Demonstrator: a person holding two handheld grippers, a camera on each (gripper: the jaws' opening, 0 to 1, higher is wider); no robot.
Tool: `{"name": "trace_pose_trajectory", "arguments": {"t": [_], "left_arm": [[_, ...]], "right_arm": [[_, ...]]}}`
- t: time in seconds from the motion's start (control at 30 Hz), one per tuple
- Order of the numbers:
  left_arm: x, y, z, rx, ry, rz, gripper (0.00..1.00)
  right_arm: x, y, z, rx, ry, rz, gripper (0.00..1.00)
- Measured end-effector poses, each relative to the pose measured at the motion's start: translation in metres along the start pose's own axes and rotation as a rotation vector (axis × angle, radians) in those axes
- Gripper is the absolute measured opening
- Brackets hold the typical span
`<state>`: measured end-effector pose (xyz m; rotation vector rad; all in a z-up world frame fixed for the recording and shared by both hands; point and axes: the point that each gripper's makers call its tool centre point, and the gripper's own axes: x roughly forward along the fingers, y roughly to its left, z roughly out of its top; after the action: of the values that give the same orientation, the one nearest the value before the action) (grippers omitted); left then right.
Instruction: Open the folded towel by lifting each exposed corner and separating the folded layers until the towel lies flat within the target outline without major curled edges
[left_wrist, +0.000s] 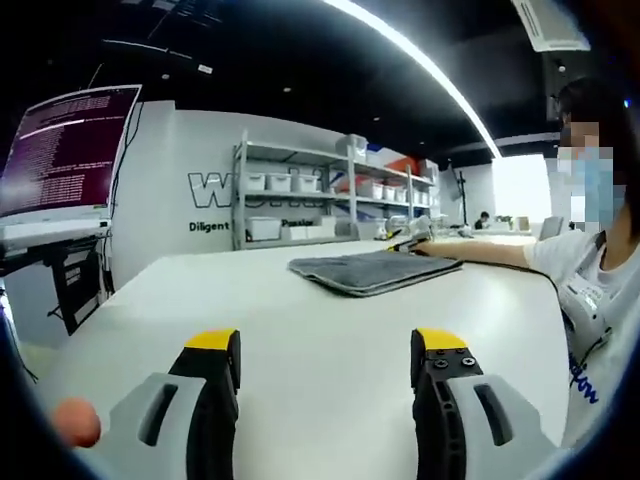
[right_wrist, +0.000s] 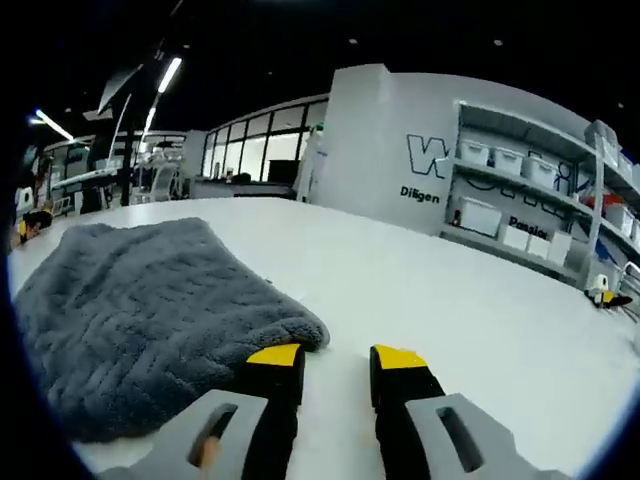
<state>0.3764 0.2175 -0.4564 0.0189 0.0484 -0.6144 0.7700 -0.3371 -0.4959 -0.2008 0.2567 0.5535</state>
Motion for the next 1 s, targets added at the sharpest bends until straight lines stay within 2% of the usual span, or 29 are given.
{"name": "trace_pose_trajectory", "arguments": {"t": [0.23,0.3,0.37,0.5,0.6,0.67,0.7,0.8,0.9,1.0], "left_arm": [[-0.003,-0.001,0.003,0.012,-0.01,-0.005,0.69],[-0.003,-0.003,0.003,0.018,-0.011,-0.008,0.69],[-0.003,-0.005,0.002,0.021,-0.007,-0.01,0.69],[-0.004,-0.005,0.002,0.026,-0.008,-0.011,0.69],[-0.004,-0.006,0.003,0.028,-0.01,-0.02,0.69],[-0.004,-0.006,0.003,0.03,-0.01,-0.019,0.69],[-0.004,-0.007,0.003,0.031,-0.01,-0.026,0.69],[-0.005,-0.007,0.005,0.035,-0.015,-0.035,0.69],[-0.006,-0.01,0.006,0.035,-0.02,-0.045,0.69],[-0.007,-0.013,0.008,0.039,-0.023,-0.053,0.69]], "right_arm": [[-0.028,0.001,-0.004,0.018,-0.011,-0.048,0.42],[-0.04,0.002,0.005,0.073,-0.088,-0.042,0.44],[-0.051,0.002,0.009,0.118,-0.136,-0.048,0.44],[-0.087,0.02,0.023,0.218,-0.274,0.009,0.47],[-0.118,0.049,0.022,0.233,-0.31,0.088,0.56],[-0.129,0.058,0.02,0.232,-0.31,0.108,0.64],[-0.156,0.084,0.014,0.222,-0.303,0.149,0.69],[-0.192,0.115,0.006,0.205,-0.297,0.183,0.78],[-0.224,0.148,-0.001,0.188,-0.292,0.215,0.82],[-0.246,0.177,-0.007,0.17,-0.277,0.222,0.87]]}}
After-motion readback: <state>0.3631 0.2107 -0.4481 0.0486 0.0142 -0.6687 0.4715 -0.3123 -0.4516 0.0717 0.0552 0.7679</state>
